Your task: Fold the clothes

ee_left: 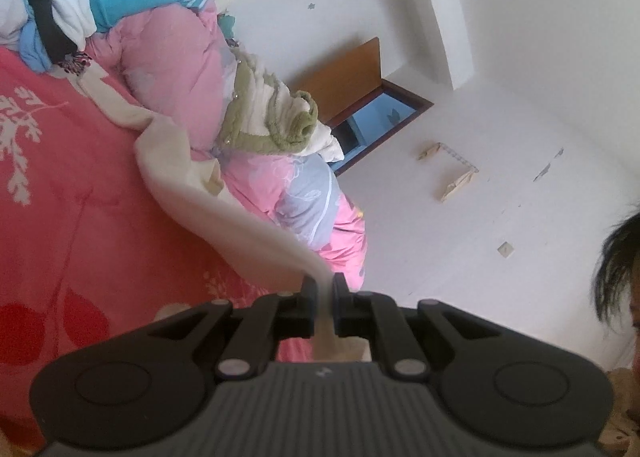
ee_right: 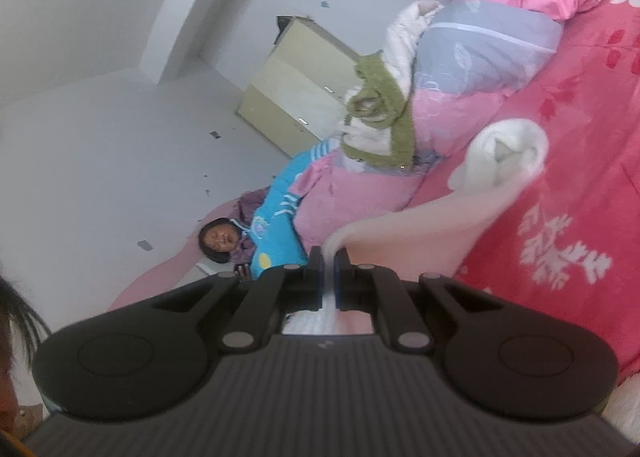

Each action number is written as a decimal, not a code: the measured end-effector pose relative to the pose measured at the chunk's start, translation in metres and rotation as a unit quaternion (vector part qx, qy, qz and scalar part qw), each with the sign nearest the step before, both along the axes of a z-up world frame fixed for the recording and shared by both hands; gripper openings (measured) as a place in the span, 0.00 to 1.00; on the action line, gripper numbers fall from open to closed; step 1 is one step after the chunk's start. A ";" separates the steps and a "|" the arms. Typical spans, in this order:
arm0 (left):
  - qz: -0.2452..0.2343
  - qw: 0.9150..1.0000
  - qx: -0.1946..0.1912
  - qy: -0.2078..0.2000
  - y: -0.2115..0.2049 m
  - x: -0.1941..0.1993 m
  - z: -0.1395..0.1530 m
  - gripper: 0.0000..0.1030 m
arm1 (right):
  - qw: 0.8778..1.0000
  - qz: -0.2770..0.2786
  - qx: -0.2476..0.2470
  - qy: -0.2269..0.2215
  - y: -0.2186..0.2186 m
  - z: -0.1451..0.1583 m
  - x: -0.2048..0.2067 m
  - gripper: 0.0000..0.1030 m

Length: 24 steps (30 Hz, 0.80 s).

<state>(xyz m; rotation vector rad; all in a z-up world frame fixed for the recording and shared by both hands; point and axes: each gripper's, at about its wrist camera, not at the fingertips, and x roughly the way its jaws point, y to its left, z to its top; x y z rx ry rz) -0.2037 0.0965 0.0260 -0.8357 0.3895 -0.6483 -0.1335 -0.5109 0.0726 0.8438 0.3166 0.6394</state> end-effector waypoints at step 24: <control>0.076 0.951 0.287 0.084 -0.021 0.023 -0.024 0.71 | 0.947 -0.079 -0.303 0.065 0.049 -0.032 -0.024 0.42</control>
